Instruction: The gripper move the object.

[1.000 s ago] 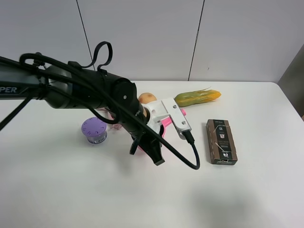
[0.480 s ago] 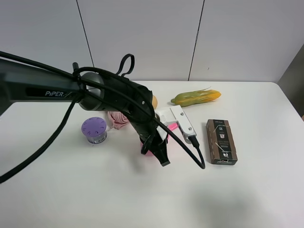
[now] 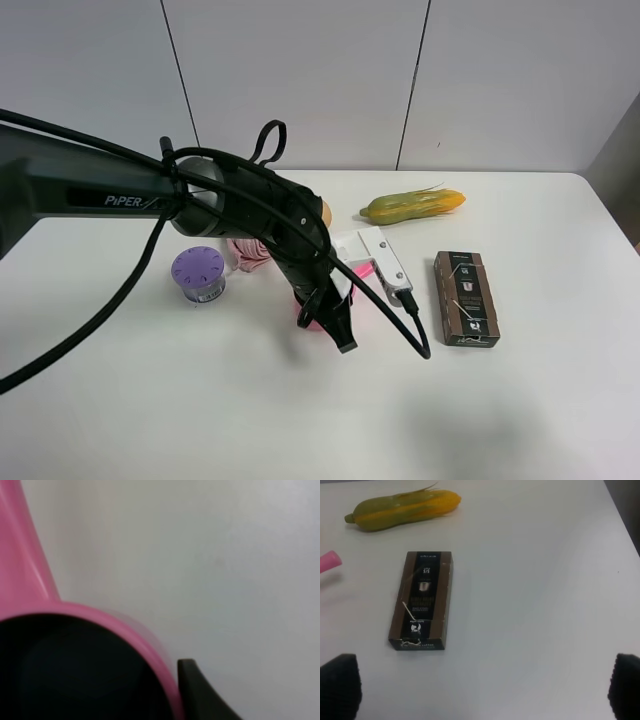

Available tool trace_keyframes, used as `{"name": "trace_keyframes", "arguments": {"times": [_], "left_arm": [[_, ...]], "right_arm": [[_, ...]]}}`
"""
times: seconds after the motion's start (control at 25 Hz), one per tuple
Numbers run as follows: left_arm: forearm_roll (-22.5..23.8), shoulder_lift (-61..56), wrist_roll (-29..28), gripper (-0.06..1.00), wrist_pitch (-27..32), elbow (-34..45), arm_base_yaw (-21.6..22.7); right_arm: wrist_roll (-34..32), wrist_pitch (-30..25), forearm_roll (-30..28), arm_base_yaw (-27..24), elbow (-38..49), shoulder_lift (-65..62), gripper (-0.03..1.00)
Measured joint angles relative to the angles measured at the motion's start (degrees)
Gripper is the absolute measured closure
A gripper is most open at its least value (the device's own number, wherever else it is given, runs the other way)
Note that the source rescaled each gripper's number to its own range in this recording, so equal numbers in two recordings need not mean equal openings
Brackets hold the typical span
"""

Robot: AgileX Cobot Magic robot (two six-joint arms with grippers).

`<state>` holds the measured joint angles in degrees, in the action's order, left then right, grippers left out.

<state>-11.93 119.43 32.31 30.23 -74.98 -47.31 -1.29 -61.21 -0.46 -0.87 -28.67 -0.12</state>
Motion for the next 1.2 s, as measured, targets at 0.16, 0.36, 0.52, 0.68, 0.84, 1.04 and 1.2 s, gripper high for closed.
{"name": "trace_keyframes", "arguments": {"times": [0.16,0.36,0.52,0.68,0.84,1.04,1.2], "left_arm": [[0.11,0.31,0.0,0.94,-1.3,-0.04,0.0],[0.56,2.13,0.0,0.94,-2.3,-0.11,0.0],[0.68,2.53,0.12,0.94,-3.18,-0.17,0.0],[0.68,2.7,0.12,0.87,-3.44,-0.17,0.0],[0.78,2.56,-0.32,0.37,-4.06,-0.17,0.0],[1.09,1.62,-0.74,-0.03,-6.39,-0.17,0.0],[1.25,0.56,-0.74,-0.05,-6.39,-0.17,0.0]], "right_arm": [[0.0,0.0,0.0,0.0,0.0,0.0,-0.03],[0.0,0.0,0.0,0.0,0.0,0.0,-0.03],[0.0,0.0,0.0,0.0,0.0,0.0,-0.03],[0.0,0.0,0.0,0.0,0.0,0.0,-0.03],[0.0,0.0,0.0,0.0,0.0,0.0,-0.03],[0.0,0.0,0.0,0.0,0.0,0.0,-0.03],[0.0,0.0,0.0,0.0,0.0,0.0,-0.03]]}}
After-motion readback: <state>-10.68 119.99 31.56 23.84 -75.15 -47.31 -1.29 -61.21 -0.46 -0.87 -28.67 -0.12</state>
